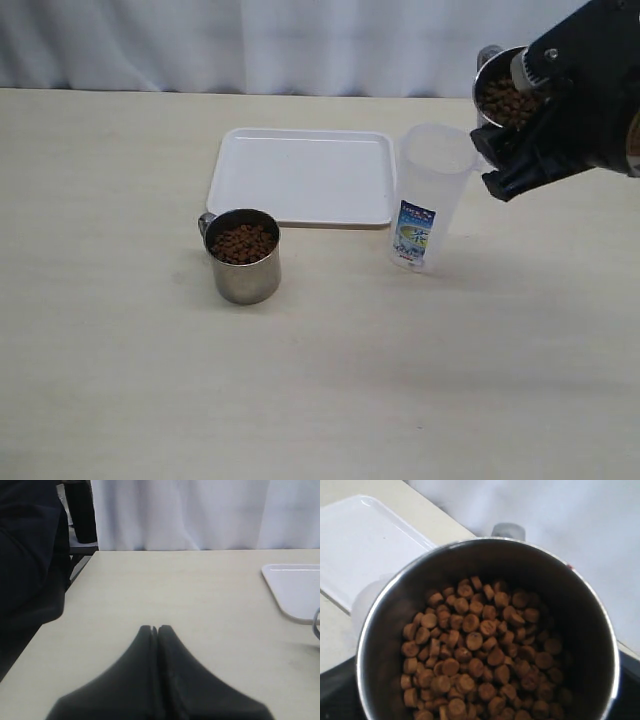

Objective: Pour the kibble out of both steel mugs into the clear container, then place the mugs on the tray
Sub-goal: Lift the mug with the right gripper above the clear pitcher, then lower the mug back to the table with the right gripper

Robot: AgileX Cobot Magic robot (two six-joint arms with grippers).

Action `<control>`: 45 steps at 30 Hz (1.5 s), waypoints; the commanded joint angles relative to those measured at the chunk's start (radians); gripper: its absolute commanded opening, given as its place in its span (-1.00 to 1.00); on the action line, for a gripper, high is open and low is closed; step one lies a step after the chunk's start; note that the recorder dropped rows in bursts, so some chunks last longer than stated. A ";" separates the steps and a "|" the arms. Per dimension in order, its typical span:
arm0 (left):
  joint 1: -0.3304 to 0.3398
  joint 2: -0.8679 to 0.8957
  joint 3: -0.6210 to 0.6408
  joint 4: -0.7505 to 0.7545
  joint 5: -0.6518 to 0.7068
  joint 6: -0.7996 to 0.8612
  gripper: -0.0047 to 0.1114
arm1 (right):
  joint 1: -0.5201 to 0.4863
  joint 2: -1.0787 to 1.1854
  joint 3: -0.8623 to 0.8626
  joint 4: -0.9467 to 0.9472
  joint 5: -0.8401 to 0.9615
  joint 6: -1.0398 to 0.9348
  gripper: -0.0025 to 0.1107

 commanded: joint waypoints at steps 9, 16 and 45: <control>0.001 0.000 0.003 -0.001 -0.006 -0.003 -0.92 | 0.003 0.059 -0.092 -0.051 0.102 -0.010 -0.88; 0.001 0.000 0.003 -0.001 -0.006 -0.003 -0.92 | 0.003 0.061 -0.091 -0.051 0.093 -0.003 -0.88; 0.001 0.000 0.003 -0.001 -0.006 -0.003 -0.92 | 0.003 -0.055 0.098 -0.043 -0.262 0.143 -0.88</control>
